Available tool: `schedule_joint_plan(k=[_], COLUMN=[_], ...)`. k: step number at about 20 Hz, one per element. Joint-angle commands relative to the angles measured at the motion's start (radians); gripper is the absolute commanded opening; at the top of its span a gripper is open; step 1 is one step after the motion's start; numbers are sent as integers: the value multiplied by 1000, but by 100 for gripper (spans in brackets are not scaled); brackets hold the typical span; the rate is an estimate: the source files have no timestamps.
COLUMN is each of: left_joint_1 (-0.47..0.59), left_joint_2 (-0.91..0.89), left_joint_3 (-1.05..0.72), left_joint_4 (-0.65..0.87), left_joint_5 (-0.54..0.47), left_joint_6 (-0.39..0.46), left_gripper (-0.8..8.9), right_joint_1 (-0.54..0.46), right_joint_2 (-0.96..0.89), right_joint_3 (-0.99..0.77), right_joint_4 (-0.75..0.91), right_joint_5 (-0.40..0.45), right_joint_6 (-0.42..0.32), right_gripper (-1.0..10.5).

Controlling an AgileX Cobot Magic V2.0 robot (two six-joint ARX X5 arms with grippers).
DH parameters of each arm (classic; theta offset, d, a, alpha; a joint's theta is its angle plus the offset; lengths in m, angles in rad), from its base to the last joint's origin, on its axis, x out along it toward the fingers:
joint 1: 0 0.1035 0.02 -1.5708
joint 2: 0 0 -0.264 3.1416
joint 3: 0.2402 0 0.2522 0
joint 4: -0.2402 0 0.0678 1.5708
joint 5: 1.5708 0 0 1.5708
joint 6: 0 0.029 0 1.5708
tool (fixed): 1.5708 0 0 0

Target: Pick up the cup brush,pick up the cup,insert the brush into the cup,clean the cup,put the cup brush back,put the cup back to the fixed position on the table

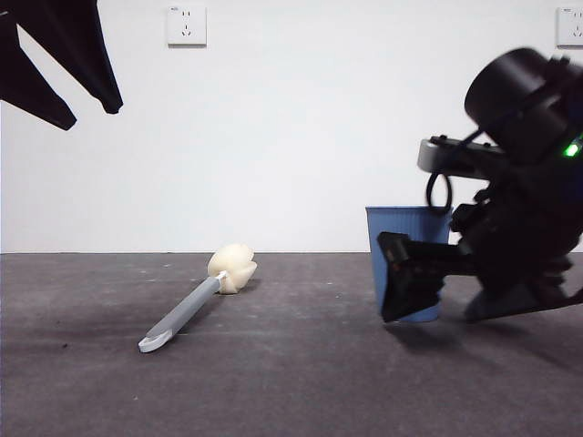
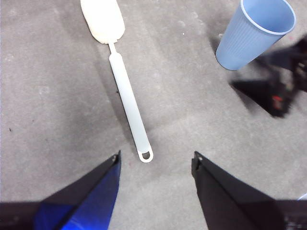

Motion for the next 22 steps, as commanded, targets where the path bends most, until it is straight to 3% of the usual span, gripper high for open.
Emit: schedule_joint_plan(k=[1,3,11,14,20,22], left_joint_1=[-3,-3,-3,-3,-3,-3], left_joint_2=[-1,-1,-1,-1,-1,-1], left_joint_3=[-6,-6,-6,-6,-6,-6], left_joint_4=[0,0,-9,-21,-93,-91], left_joint_5=[-2,-2,11,57,87,100], left_joint_6=[12,12,14,14,15,14], left_gripper=[250,250,250,250,233,44], right_joint_1=[9,9,14,15,15,15], right_joint_2=[-100,-208,-723,-850,-906,-905], right_joint_3=[-27,-27,-5,79,338,388], right_joint_4=[-164,-275,-778,-975,-1236,-1257], right_joint_5=[-3,-7,-214,-238,-238,-246], right_joint_6=[38,42,95,102,88,66], right_gripper=[512,511,500,493,127,27])
